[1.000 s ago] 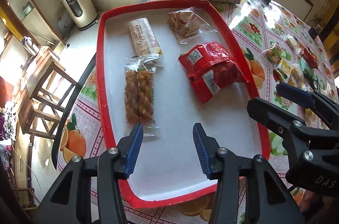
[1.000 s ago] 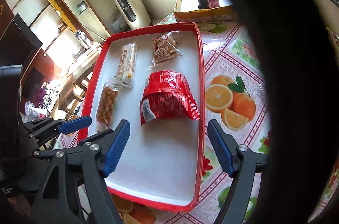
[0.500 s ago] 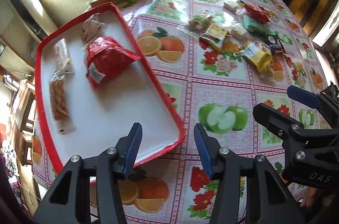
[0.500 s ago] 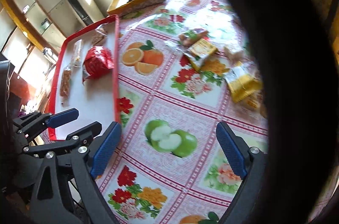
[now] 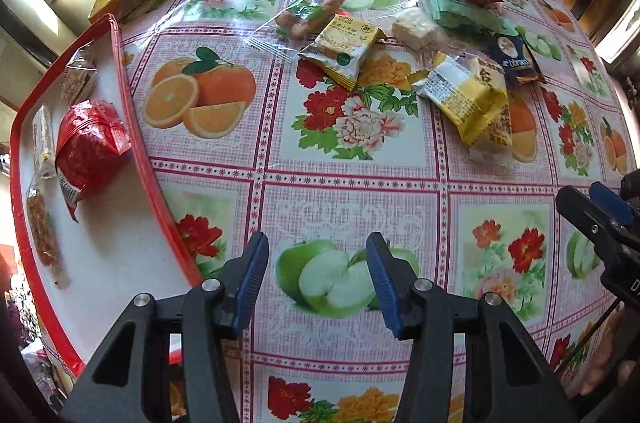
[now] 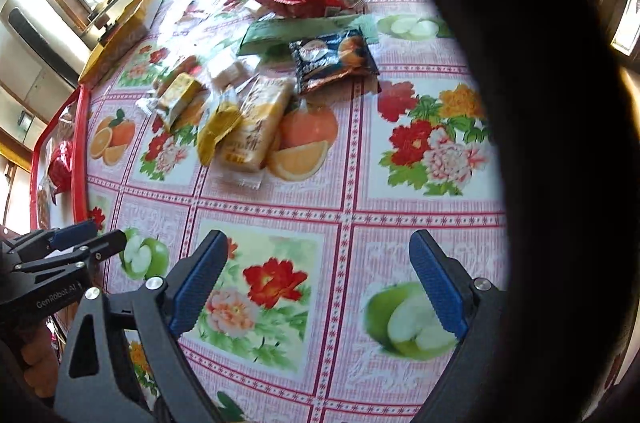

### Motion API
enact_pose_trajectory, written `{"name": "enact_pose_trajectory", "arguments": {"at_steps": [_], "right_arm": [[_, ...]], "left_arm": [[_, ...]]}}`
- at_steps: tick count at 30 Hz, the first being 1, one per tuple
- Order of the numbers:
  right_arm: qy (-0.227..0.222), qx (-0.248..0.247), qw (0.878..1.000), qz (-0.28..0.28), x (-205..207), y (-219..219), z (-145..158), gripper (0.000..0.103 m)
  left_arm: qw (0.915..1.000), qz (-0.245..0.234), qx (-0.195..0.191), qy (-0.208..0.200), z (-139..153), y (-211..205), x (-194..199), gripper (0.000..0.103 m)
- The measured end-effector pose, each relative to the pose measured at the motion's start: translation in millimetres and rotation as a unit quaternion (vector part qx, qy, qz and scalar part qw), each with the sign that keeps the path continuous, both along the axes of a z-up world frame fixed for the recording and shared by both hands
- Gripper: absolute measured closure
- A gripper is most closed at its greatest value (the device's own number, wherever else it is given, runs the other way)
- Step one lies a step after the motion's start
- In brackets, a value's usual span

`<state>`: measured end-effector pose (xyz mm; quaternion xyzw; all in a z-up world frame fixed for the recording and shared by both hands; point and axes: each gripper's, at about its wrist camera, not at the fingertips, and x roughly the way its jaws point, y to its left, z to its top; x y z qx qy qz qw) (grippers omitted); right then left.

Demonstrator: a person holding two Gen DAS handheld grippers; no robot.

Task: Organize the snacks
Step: 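Grasp the yellow-and-white snack packet with the left tool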

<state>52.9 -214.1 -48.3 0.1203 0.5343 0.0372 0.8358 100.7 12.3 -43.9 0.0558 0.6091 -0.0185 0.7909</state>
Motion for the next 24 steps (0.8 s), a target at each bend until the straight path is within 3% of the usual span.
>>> {"name": "enact_pose_trajectory", "arguments": {"at_steps": [8, 18, 21, 24], "right_arm": [[0.008, 0.001, 0.999, -0.032, 57.4, -11.7, -3.3, 0.011], [0.024, 0.02, 0.999, -0.036, 60.1, -29.4, -8.5, 0.011], [0.03, 0.022, 0.999, -0.038, 60.7, -33.9, -11.5, 0.011], [0.031, 0.024, 0.998, -0.04, 60.1, -38.7, -12.4, 0.011]], "left_arm": [[0.9993, 0.026, -0.027, -0.003, 13.2, -39.9, 69.8, 0.052], [0.9977, 0.028, -0.054, 0.029, -0.1, -77.2, 116.9, 0.052], [0.9953, 0.029, -0.082, 0.043, -2.1, -78.3, 120.4, 0.052], [0.9879, 0.024, -0.141, 0.061, -2.3, -80.6, 123.4, 0.052]]}}
